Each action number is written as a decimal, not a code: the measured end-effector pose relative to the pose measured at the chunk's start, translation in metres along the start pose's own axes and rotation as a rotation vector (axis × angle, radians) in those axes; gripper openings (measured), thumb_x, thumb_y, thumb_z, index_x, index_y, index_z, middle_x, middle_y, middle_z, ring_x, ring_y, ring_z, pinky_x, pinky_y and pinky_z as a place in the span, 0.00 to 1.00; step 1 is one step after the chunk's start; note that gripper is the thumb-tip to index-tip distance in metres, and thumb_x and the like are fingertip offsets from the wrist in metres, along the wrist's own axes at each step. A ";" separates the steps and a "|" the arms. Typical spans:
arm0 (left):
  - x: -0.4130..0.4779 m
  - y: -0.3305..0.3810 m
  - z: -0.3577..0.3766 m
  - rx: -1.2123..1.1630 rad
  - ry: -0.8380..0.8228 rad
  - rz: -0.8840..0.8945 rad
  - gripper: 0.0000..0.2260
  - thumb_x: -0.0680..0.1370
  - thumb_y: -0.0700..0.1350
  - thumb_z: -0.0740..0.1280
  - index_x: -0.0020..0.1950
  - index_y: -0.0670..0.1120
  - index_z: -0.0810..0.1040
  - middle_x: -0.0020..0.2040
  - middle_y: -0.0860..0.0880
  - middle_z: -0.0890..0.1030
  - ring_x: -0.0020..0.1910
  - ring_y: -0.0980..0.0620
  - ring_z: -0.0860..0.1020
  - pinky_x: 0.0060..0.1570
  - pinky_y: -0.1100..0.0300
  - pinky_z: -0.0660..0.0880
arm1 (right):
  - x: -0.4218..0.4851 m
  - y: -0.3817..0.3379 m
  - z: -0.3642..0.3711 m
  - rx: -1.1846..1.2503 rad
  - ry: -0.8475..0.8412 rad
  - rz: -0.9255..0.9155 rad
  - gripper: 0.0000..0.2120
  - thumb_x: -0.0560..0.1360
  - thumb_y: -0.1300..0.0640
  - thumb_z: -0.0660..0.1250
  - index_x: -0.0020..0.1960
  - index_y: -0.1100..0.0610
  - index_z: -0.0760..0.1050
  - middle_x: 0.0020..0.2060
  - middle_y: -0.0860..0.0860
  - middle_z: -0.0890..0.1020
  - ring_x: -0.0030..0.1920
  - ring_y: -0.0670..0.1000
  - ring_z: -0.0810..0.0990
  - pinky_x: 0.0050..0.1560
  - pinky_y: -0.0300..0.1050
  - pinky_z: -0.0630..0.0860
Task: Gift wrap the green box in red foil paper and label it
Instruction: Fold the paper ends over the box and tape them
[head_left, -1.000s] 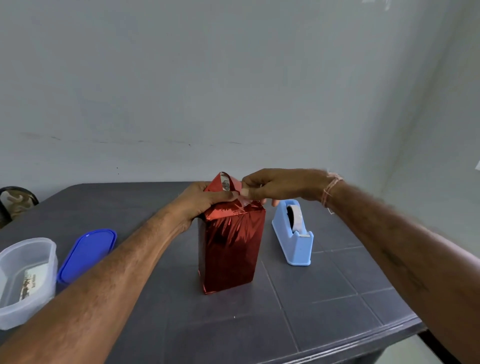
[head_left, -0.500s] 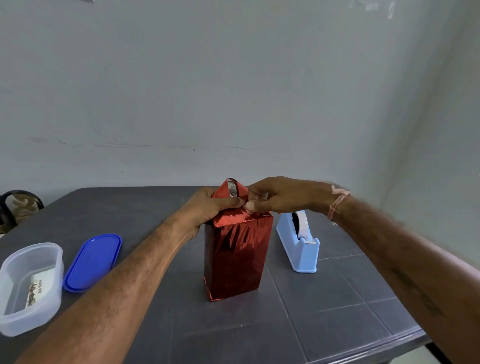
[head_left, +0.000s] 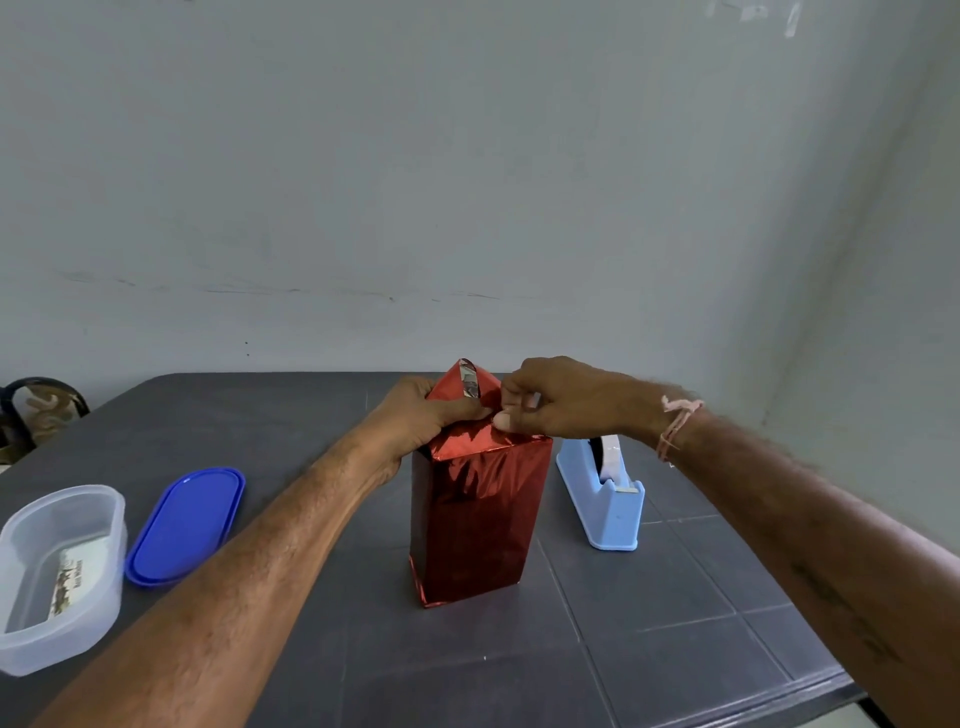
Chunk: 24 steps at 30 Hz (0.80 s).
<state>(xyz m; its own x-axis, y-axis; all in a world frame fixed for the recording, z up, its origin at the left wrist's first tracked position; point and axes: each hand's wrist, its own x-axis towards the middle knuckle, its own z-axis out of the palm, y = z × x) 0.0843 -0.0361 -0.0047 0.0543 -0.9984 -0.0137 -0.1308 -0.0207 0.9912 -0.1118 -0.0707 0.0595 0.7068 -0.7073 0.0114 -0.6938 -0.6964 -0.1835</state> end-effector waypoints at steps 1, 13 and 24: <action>-0.001 0.000 0.000 0.004 0.003 0.002 0.09 0.72 0.45 0.79 0.48 0.42 0.86 0.45 0.42 0.87 0.40 0.49 0.84 0.41 0.61 0.80 | 0.000 -0.002 0.000 -0.034 -0.001 0.002 0.11 0.80 0.43 0.67 0.44 0.49 0.73 0.43 0.43 0.75 0.44 0.43 0.74 0.48 0.46 0.72; -0.003 0.003 0.001 0.046 0.020 -0.014 0.11 0.72 0.46 0.79 0.50 0.40 0.85 0.45 0.43 0.88 0.37 0.51 0.85 0.34 0.65 0.79 | 0.000 -0.015 -0.003 -0.391 0.129 0.050 0.16 0.74 0.31 0.66 0.45 0.43 0.75 0.45 0.41 0.80 0.48 0.48 0.79 0.47 0.46 0.67; -0.008 0.004 0.001 0.029 0.005 -0.010 0.12 0.72 0.48 0.79 0.48 0.42 0.84 0.43 0.44 0.88 0.37 0.52 0.85 0.35 0.64 0.80 | 0.005 0.001 -0.008 -0.151 -0.013 0.306 0.36 0.65 0.22 0.68 0.55 0.52 0.75 0.47 0.47 0.81 0.50 0.50 0.80 0.51 0.50 0.75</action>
<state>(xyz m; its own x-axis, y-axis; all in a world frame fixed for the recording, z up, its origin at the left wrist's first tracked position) 0.0827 -0.0281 -0.0004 0.0610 -0.9979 -0.0231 -0.1593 -0.0326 0.9867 -0.1103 -0.0757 0.0677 0.4634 -0.8855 -0.0347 -0.8861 -0.4626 -0.0291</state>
